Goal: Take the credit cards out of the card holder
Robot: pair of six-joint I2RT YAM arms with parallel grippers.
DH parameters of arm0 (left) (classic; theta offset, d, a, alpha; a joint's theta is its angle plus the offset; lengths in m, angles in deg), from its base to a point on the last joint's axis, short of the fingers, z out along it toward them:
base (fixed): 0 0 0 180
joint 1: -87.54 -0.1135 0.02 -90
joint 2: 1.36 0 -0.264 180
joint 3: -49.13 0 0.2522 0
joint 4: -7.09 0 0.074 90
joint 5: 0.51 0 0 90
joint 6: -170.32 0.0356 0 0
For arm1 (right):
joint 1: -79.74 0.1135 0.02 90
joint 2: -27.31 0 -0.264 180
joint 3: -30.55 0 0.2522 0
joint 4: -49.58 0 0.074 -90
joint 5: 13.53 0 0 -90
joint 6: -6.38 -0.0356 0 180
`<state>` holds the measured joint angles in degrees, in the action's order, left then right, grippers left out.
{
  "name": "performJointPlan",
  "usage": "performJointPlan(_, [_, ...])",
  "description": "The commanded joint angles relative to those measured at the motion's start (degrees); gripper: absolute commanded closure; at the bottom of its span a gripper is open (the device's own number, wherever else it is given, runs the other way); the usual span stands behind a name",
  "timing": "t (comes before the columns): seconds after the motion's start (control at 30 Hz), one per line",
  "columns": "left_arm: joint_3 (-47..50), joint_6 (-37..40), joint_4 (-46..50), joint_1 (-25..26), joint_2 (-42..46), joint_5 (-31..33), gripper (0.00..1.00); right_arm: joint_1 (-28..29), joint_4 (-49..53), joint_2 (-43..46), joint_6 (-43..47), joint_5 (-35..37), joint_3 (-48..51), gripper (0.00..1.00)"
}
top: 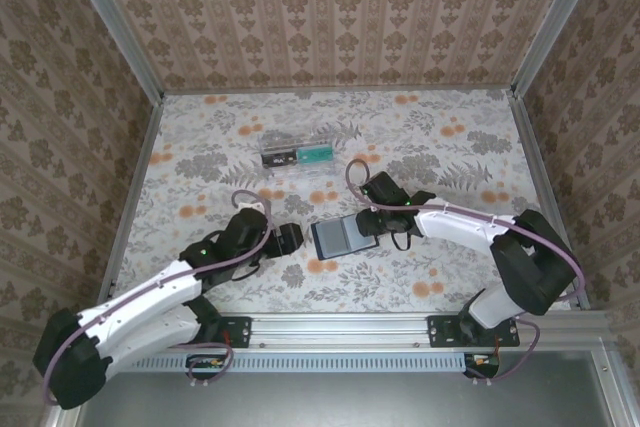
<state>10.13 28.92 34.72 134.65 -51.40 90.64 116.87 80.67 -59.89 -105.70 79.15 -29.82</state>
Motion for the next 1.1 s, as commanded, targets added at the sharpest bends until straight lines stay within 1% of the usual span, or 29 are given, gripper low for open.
performJointPlan(0.0, [-1.34,0.15,-4.36,-0.06,-2.7,-2.96,0.16,-0.39,-3.18,-1.44,-5.06,-3.5,1.61,0.55])
performJointPlan(0.07, [-1.48,0.24,-4.8,-0.02,-4.08,-3.3,0.16,-0.39,-4.33,-1.65,-5.98,-4.31,2.8,0.58])
performJointPlan(0.17, [-1.65,0.35,-5.58,-0.02,-5.3,-3.52,0.17,-0.23,-6.08,-2.4,-7.93,-7.57,4.18,0.63])
performJointPlan(0.23, [-1.57,0.27,-6.63,0.0,-6.17,-4.06,0.17,-0.1,-6.72,-3.24,-9.68,-9.57,4.8,0.64])
performJointPlan(0.37, [-1.51,0.06,-9.07,0.08,-8.4,-5.81,0.25,1.46,-9.39,-4.12,-12.84,-11.23,6.71,0.68])
performJointPlan(0.5, [-1.7,-0.2,-11.74,0.34,-11.3,-7.35,0.3,3.28,-11.07,-3.77,-15.25,-10.81,8.09,0.69])
performJointPlan(0.6, [-2.09,-0.54,-13.9,0.43,-14.22,-8.8,0.35,4.11,-11.2,-3.52,-15.95,-10.6,8.16,0.71])
performJointPlan(0.73, [-2.47,-1.07,-16.68,0.88,-17.82,-9.67,0.38,4.71,-11.87,-3.48,-16.74,-10.19,8.4,0.71])
performJointPlan(1.07, [-2.44,-1.25,-18.31,1.01,-21.82,-9.49,0.39,4.79,-12.47,-3.86,-16.76,-10.06,9.08,0.7])
